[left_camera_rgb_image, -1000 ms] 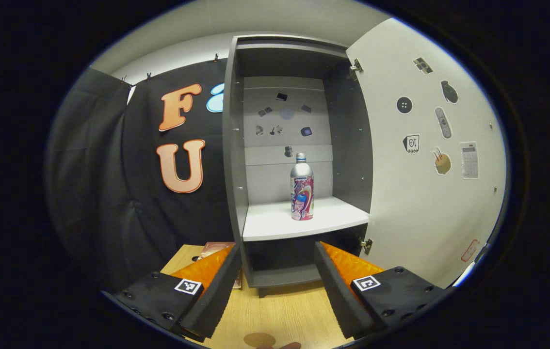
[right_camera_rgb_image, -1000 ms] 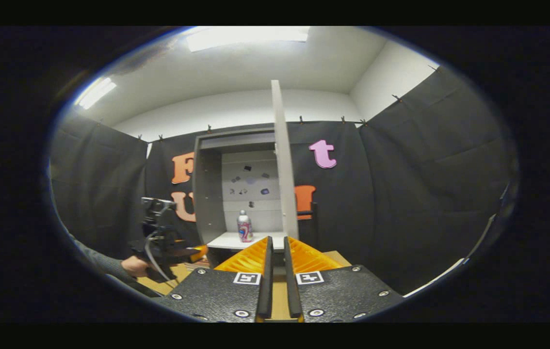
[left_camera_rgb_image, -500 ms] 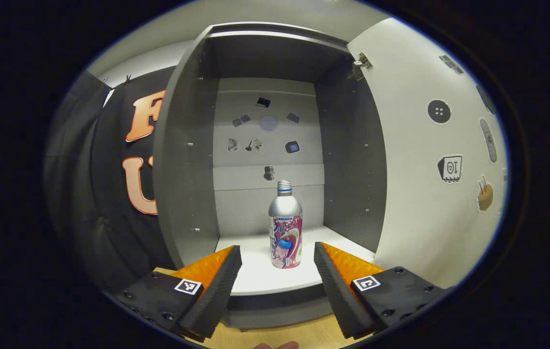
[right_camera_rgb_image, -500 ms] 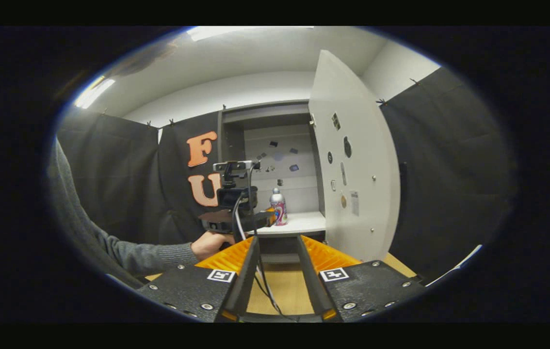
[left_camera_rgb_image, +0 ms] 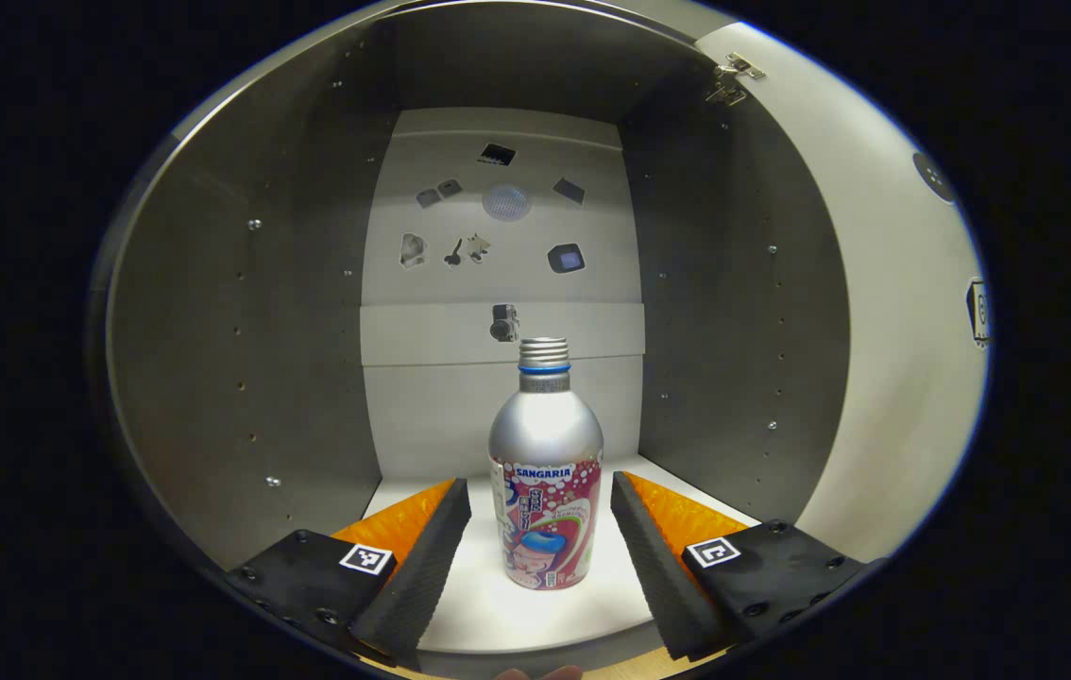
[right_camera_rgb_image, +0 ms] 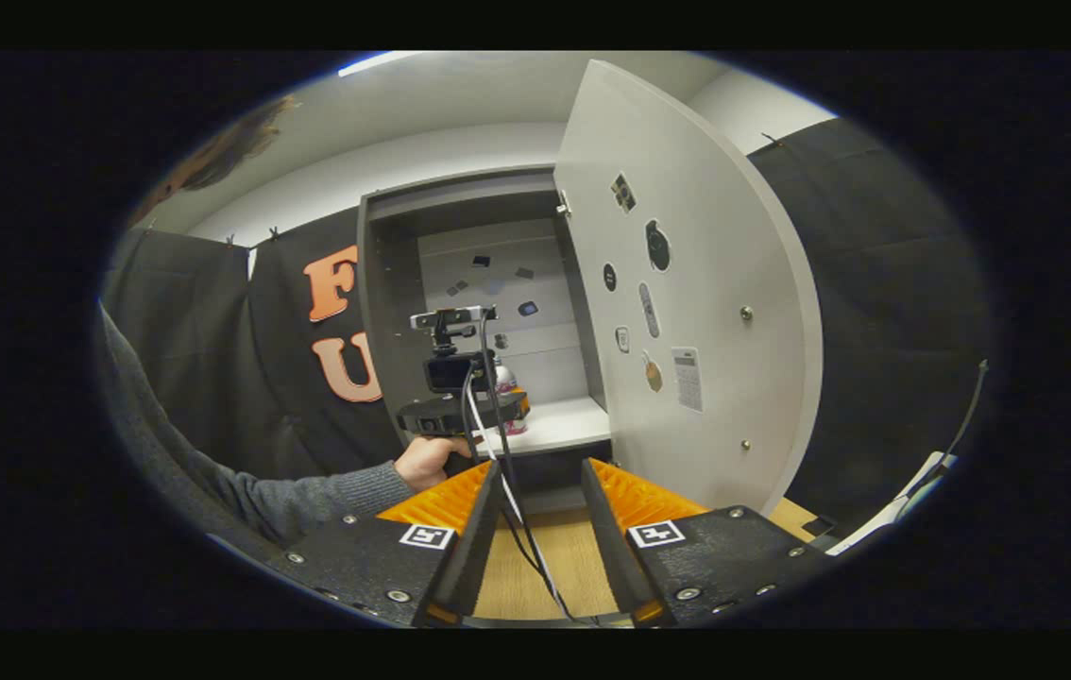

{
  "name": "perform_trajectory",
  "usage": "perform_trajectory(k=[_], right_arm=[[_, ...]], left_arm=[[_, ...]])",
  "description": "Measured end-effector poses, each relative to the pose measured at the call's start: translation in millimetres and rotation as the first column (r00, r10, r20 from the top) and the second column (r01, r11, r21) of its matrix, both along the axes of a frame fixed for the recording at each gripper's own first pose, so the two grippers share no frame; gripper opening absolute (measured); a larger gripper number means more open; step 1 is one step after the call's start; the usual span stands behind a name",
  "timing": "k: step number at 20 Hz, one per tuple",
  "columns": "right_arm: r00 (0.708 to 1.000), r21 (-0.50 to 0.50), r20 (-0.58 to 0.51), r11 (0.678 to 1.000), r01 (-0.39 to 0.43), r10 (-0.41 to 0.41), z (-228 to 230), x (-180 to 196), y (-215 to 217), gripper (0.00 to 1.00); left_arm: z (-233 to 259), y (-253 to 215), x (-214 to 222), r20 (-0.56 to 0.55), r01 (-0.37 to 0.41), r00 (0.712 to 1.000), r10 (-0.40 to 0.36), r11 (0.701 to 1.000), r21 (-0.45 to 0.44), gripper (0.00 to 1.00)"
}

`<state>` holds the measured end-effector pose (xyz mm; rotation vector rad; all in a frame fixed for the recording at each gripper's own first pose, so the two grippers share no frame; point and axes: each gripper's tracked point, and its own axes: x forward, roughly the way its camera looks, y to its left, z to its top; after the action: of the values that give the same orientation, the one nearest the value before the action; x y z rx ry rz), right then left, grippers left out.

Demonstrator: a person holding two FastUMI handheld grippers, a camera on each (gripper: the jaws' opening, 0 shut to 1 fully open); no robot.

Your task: Open the cabinet door with the right hand, grasp the bottle in the cabinet with the left hand and place it on the coaster, then close the cabinet door with the right hand.

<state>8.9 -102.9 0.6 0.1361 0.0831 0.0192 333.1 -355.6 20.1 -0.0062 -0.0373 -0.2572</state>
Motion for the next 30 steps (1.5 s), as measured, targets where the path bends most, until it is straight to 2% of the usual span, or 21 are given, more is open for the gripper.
perform_trajectory(k=[5, 6, 7, 9, 13, 18, 25, 26, 27, 30], right_arm=[[0.999, -0.021, -0.028, 0.999, 0.041, -0.042, -5.5, 8.1, -8.0, 0.53], [0.998, -0.025, -0.034, 0.999, 0.044, -0.045, -8.8, 8.2, -8.2, 0.53], [0.998, -0.026, -0.041, 0.999, 0.043, -0.044, -11.5, 8.8, -8.3, 0.54], [0.998, -0.030, -0.055, 0.999, 0.036, -0.038, -15.7, 6.1, -7.0, 0.54], [0.998, -0.032, -0.067, 0.999, 0.008, -0.011, -19.7, -8.7, -6.3, 0.54], [0.996, -0.001, -0.085, 1.000, -0.029, 0.029, -29.9, -40.8, -8.2, 0.54], [0.986, -0.002, -0.158, 0.998, -0.064, 0.062, -53.6, -81.2, -24.1, 0.54], [0.983, -0.003, -0.172, 0.997, -0.072, 0.070, -57.6, -85.4, -24.9, 0.55], [0.981, -0.006, -0.180, 0.997, -0.079, 0.077, -60.9, -89.1, -25.3, 0.55], [0.971, 0.002, -0.217, 0.995, -0.101, 0.099, -73.1, -98.0, -25.8, 0.55]], left_arm=[[-0.3, -8.2, 23.2, -0.001, -0.007, 1.000, 0.007, 1.000, 0.003, 0.97], [0.0, -10.0, 19.4, -0.001, -0.002, 1.000, 0.002, 1.000, 0.000, 0.89], [-0.6, -12.2, 18.2, -0.003, 0.006, 1.000, -0.006, 1.000, -0.003, 0.86], [3.4, -9.0, 10.5, 0.007, 0.001, 1.000, -0.001, 1.000, -0.001, 0.84], [18.4, 2.6, -31.0, 0.053, 0.001, 0.999, -0.001, 1.000, -0.005, 0.83], [12.3, 31.0, -110.5, 0.081, -0.019, 0.997, 0.020, 1.000, -0.007, 0.84], [-64.3, 70.6, -211.5, 0.041, -0.089, 0.995, 0.088, 0.996, 0.031, 0.85], [-78.2, 76.5, -219.2, 0.034, -0.099, 0.995, 0.098, 0.994, 0.042, 0.82], [-91.8, 83.0, -227.2, 0.024, -0.111, 0.994, 0.110, 0.993, 0.049, 0.85], [-140.0, 100.5, -243.4, -0.040, -0.138, 0.989, 0.140, 0.989, 0.053, 0.83]])
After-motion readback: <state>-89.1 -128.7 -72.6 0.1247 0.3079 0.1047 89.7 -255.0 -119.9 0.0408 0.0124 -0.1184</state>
